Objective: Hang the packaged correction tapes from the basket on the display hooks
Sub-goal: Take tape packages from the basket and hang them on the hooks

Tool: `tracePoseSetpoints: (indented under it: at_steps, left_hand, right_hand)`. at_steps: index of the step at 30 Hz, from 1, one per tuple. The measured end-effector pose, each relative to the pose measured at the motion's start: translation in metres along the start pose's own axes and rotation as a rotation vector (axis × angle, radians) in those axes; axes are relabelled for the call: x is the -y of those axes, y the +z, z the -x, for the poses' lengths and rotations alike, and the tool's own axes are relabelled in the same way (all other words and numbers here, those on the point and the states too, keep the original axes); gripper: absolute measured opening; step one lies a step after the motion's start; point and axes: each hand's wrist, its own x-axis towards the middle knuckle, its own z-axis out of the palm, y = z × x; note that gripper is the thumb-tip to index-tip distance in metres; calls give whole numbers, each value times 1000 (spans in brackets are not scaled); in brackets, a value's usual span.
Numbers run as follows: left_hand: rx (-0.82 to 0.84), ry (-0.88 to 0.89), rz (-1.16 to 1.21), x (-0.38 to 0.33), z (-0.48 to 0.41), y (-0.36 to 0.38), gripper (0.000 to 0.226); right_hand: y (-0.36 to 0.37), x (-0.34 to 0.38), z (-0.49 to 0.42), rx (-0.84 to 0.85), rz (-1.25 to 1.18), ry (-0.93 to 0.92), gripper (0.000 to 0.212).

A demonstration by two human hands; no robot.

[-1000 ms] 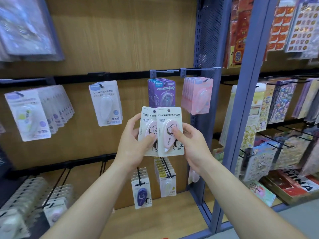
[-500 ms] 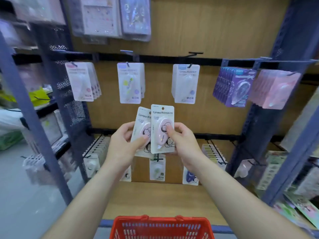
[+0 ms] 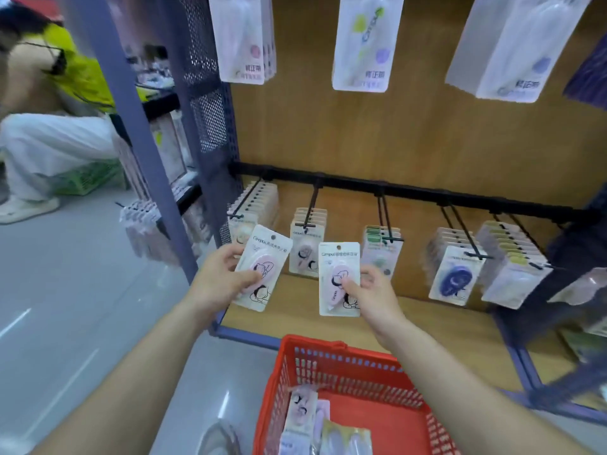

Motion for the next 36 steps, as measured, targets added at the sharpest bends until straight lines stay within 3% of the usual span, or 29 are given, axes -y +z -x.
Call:
tracePoseSetpoints:
  at_steps: [8,12,25,31,36]
  left_hand:
    - [37,-90,-71,36,-21,-2,44]
    - [23,-102,-77,46,-26,-5,32]
    - [63,-97,-34,44,-47,19,26]
    - [33,-79,-35,43,-58,26,26]
    - [52,-48,-45,36,-69,38,30]
  right_hand:
    - [56,-14,-44,50,-10,-47,15]
    - [66,-17,-56,16,-38,-83,13]
    - [72,-26,-65,-53,-24,-156,12]
    - [73,-20,-101,-62,123,-96,14]
    - [64,-14,-111,-92,297,-58,28]
